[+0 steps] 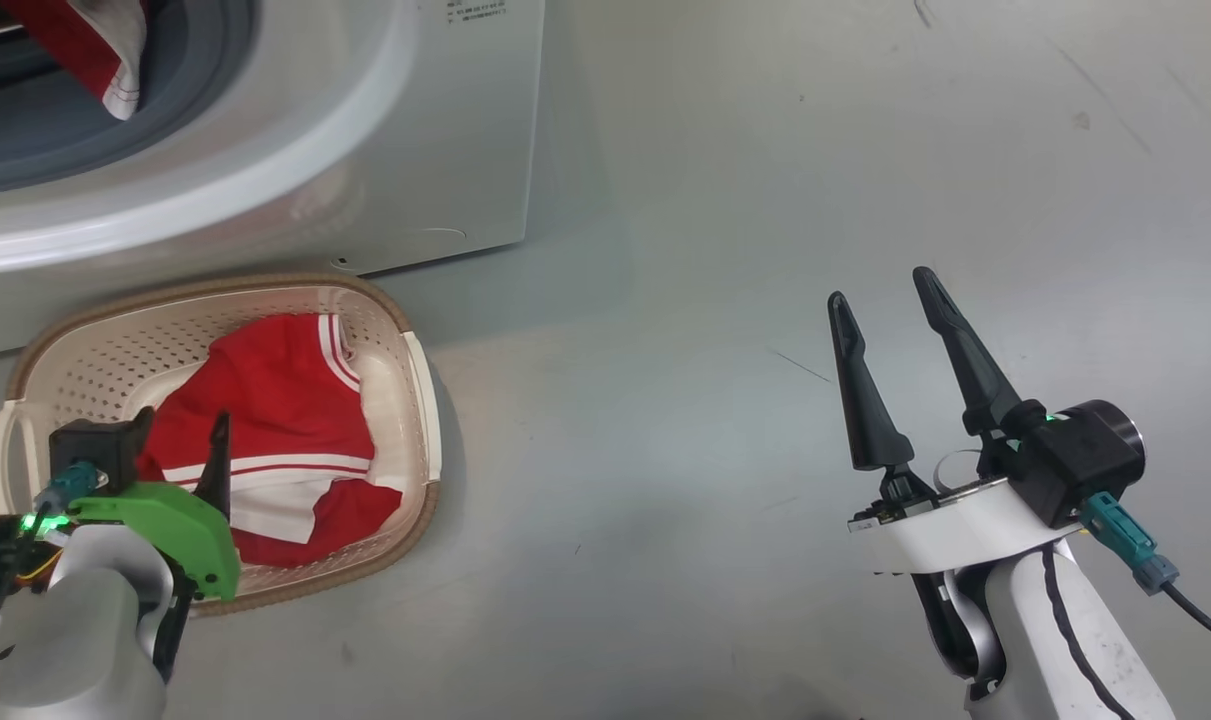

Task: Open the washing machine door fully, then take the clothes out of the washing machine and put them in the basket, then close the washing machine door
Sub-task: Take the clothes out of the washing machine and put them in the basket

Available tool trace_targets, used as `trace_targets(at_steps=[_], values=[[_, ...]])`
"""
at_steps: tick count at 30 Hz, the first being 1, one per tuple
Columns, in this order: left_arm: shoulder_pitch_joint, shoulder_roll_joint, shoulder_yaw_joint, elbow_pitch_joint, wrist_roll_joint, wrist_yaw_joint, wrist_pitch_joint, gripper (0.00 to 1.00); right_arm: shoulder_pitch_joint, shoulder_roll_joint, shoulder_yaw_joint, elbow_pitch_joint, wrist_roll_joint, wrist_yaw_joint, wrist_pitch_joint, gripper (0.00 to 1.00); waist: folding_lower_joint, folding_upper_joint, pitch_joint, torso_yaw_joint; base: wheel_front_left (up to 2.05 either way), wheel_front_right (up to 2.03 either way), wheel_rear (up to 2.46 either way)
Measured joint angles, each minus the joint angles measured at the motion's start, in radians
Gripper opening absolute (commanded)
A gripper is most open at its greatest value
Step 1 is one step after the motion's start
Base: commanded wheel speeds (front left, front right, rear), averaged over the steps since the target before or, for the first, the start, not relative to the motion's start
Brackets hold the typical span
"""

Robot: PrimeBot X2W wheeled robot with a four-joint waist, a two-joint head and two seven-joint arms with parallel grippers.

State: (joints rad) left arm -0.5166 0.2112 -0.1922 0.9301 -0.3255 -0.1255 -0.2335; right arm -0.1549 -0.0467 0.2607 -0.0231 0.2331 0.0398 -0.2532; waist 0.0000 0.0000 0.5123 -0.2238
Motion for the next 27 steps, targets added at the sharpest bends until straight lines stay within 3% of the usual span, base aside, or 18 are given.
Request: trace_targets(at_steps=[11,27], values=[[-0.022,-0.014,-0.018,-0.040,-0.010,0.000,-0.016,1.00,-0.001,0.000,-0.026,0.024,-0.004,0.002,0.000,1.00,0.0000,0.0000,-0.062,0.065,0.00,0.00,0.00],[0.034,-0.054,0.022,-0.345,-0.021,0.000,-0.019,1.00,0.008,-0.003,-0.067,0.065,-0.004,0.012,0.000,1.00,0.0000,0.0000,-0.200,0.186,0.00,0.00,0.00]])
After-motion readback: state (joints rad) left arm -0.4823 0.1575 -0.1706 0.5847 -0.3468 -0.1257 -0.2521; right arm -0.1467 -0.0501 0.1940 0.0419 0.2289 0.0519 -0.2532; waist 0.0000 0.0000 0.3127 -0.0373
